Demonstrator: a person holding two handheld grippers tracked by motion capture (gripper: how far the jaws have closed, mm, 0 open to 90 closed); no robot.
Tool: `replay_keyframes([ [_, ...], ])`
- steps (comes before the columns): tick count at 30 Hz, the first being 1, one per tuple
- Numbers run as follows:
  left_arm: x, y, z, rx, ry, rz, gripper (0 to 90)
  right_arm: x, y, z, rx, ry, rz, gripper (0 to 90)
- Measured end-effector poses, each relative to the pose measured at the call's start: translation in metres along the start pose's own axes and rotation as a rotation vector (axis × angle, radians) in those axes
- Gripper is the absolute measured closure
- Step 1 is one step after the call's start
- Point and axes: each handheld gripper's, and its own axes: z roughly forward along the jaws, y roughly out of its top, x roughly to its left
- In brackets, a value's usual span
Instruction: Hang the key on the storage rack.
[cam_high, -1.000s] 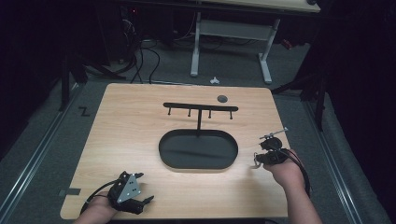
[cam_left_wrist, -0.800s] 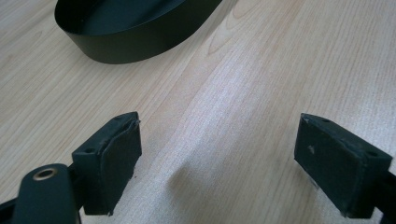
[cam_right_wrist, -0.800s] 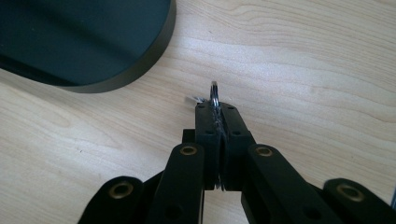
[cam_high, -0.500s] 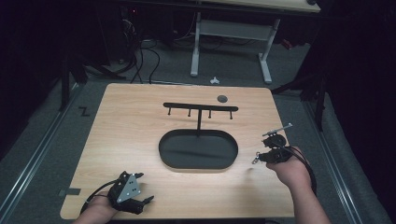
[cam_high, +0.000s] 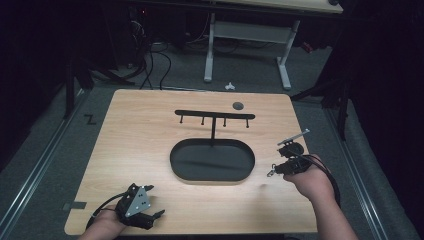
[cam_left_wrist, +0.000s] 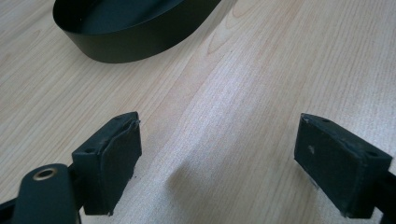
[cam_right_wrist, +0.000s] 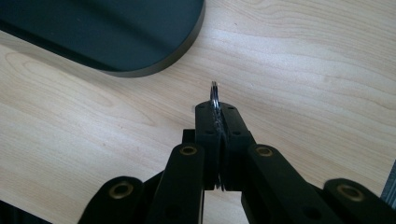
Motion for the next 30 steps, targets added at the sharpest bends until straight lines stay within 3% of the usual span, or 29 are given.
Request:
replay_keyframes([
  [15,0.0,0.0,0.0,-0.002,0.002,0.005,15.4,0.016,0.02,-0.015,-0.024,0.022,-0.018,88.1],
  [30,0.0,0.0,-0.001,-0.002,0.0,0.007,15.3,0.035,0.051,-0.04,-0.044,0.014,-0.06,88.1],
])
